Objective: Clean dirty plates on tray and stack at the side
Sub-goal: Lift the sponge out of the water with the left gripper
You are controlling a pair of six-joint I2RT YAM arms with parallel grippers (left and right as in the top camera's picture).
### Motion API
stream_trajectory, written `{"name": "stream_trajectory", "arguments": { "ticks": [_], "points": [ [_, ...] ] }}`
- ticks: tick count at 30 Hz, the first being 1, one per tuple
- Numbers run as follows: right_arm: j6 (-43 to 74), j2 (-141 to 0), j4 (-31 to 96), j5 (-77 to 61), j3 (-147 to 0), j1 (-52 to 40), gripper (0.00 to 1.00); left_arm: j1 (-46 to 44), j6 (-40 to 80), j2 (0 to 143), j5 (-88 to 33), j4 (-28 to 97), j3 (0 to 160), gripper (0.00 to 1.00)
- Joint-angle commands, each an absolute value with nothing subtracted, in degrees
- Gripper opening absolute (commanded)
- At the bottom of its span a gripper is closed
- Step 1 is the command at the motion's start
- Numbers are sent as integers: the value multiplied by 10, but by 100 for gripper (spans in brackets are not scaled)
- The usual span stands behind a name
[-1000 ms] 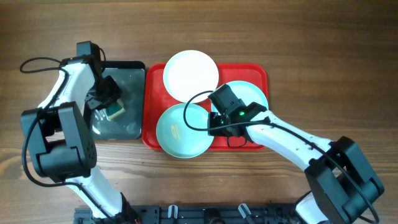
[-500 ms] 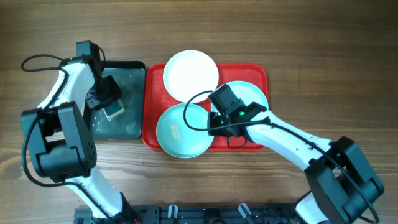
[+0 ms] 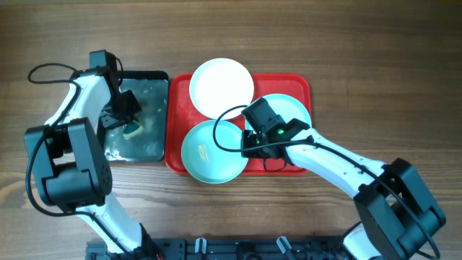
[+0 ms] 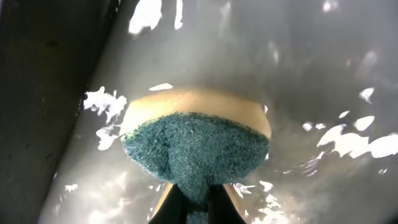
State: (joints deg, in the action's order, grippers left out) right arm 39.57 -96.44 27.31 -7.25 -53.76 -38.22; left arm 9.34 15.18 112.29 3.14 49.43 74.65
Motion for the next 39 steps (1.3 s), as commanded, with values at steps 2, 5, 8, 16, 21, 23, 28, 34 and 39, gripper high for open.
{"name": "stream_trajectory", "arguments": {
  "ticks": [2, 5, 8, 16, 21, 23, 28, 34, 39],
  "points": [
    [389, -968, 263, -68, -544, -383, 4, 91, 108, 1037, 24, 501, 777, 4],
    [390, -968, 259, -69, -544, -383, 4, 91, 71, 950, 24, 495, 777, 4],
    [390, -968, 258, -71, -545, -383, 4, 90, 0, 866, -5, 493, 777, 4],
    [403, -936, 328, -63, -604, -383, 4, 88, -121, 856, -131, 473, 776, 4],
    [437, -936, 334, -42, -604, -383, 4, 88, -150, 919, -163, 469, 776, 4],
    [437, -936, 333, -42, -602, -383, 4, 88, -150, 939, -166, 470, 776, 4],
    [456, -936, 297, -40, -568, -383, 4, 81, -130, 958, -171, 480, 776, 4],
    [481, -943, 275, -21, -553, -383, 4, 67, -106, 958, -168, 473, 754, 4],
    [415, -943, 260, -16, -550, -383, 31, 65, -60, 958, -132, 469, 726, 4]
  ]
}}
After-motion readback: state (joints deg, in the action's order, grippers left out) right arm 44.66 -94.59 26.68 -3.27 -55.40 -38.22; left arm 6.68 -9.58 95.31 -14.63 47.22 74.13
